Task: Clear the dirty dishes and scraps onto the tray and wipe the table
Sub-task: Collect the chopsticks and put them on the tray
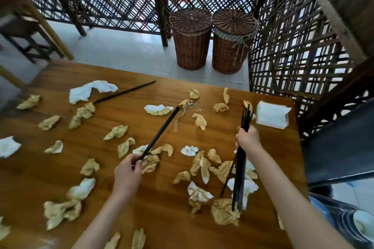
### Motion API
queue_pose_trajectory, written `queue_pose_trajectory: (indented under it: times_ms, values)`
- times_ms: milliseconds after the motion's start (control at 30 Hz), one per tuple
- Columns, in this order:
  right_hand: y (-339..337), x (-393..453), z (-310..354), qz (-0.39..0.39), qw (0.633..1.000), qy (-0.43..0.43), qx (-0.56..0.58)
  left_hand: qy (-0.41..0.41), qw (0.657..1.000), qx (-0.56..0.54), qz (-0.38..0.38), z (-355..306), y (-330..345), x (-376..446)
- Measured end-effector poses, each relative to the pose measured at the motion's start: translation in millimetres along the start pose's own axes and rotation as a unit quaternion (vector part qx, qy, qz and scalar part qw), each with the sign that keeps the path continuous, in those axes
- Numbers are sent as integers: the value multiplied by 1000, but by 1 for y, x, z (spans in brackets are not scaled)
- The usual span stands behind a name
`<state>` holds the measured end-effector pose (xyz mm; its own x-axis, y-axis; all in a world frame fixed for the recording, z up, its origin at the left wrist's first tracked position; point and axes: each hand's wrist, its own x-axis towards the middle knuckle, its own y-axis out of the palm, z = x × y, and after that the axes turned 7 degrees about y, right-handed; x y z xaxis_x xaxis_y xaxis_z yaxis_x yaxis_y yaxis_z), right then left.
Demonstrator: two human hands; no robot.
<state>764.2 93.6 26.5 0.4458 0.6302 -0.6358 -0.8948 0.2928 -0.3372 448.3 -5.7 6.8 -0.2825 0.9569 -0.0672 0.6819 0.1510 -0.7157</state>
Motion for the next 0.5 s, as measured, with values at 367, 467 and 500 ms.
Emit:
queue_pose_trajectory:
  times_ms: [367, 467, 500]
  values:
    - [167, -33, 28, 12, 1000, 4, -26, 22, 999, 16, 26, 81, -85, 129]
    - [217, -41, 43, -1, 999, 33, -27, 28, 999, 9, 44, 106, -112, 161]
    - [232, -43, 47, 0, 999, 44, -17, 32, 998, 12, 46, 114, -120, 172]
